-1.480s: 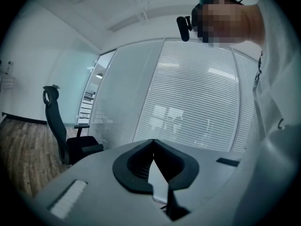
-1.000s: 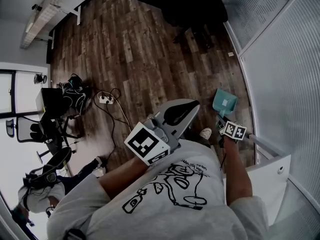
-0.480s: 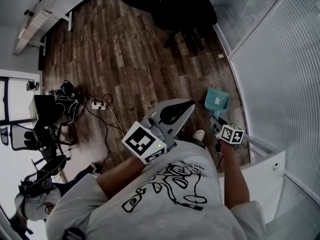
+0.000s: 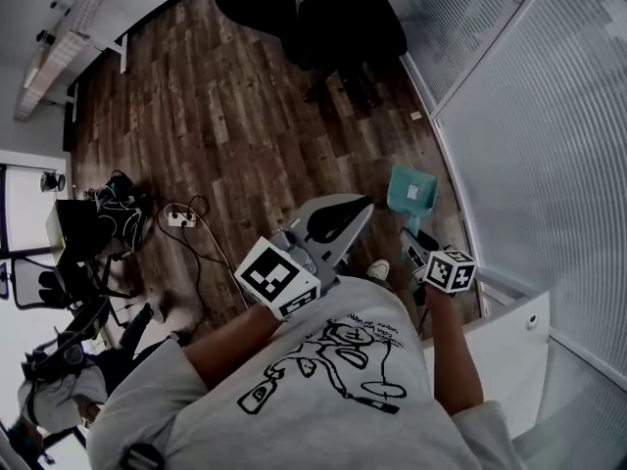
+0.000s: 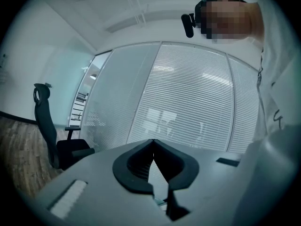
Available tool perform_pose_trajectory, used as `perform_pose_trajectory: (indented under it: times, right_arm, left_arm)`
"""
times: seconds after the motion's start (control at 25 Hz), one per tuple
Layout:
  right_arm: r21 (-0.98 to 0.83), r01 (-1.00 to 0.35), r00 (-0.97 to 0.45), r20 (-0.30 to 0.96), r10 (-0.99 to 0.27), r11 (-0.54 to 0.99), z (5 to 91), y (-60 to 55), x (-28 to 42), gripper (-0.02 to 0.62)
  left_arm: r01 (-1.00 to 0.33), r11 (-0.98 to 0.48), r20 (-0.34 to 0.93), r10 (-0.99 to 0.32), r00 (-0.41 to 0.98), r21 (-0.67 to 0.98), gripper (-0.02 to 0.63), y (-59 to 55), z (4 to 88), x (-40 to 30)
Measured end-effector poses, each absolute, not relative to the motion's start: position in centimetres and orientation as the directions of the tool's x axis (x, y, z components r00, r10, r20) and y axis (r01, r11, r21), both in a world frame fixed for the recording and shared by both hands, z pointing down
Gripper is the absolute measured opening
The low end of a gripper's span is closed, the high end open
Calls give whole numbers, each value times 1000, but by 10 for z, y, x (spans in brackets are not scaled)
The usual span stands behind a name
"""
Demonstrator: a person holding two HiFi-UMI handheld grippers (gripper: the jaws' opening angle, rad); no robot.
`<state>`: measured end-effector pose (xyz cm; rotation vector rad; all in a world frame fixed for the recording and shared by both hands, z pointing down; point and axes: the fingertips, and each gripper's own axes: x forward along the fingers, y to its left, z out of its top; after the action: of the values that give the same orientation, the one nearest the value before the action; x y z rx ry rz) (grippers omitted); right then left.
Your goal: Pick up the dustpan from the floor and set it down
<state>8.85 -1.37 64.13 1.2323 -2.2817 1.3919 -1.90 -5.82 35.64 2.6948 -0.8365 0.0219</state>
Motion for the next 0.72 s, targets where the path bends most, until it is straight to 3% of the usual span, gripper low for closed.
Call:
perform_pose_trajectory:
  times: [0.72]
  right_arm:
    - [-660,-694,-650,406,-643,286,493,-17,95,109]
  left_arm:
    - [-539,-789,93,-538,838,294,2,-67,353,-6]
